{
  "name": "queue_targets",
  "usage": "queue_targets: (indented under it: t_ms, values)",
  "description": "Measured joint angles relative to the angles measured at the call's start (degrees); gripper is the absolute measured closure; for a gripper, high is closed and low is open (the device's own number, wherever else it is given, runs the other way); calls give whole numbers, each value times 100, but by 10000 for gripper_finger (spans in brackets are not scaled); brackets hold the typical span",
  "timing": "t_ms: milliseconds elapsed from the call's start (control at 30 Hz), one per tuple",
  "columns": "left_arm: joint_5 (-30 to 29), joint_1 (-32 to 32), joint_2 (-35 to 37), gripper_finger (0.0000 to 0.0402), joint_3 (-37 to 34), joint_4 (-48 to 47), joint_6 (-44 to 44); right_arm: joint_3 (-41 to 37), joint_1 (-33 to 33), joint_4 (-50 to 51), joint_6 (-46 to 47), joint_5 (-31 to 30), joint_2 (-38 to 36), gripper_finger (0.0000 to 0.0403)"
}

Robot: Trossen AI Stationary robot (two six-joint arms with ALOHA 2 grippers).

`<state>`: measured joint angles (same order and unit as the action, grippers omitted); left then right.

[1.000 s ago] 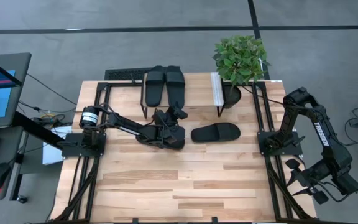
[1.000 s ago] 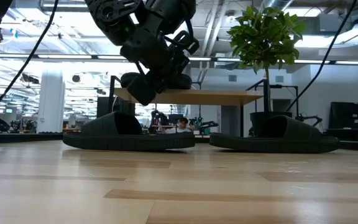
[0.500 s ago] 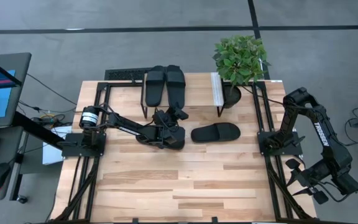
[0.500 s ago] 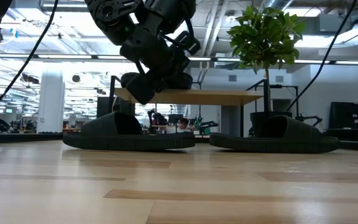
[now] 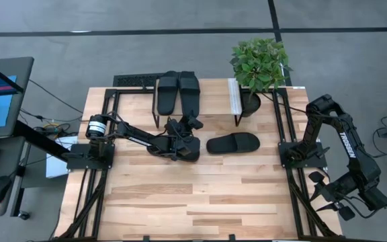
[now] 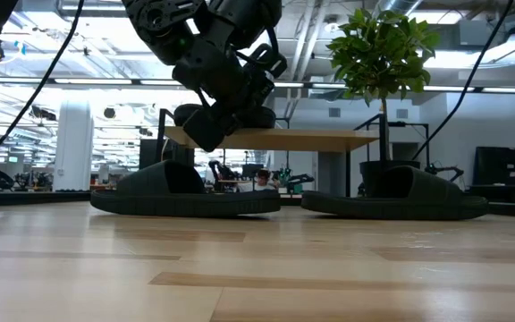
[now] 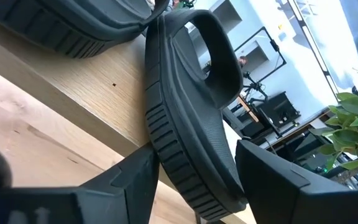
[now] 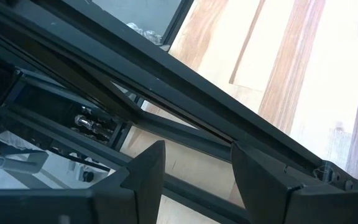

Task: Pick and place slides into the shelf
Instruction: Put the bottom black slide on the shelf

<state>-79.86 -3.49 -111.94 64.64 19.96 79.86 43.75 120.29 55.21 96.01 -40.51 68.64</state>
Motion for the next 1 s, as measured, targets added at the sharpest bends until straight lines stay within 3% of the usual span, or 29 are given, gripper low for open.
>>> queue_targets:
  t_ms: [333, 700, 1000]
  values:
    - [94, -40, 0, 208, 0, 20, -546, 1, 0, 1, -15, 0, 0, 225]
    - [-440, -191, 0, 209, 0, 5, -750, 0, 0, 1, -7, 0, 0, 225]
    - [-345, -206, 0, 209, 0, 0, -790, 0, 2, 1, -7, -1, 0, 225]
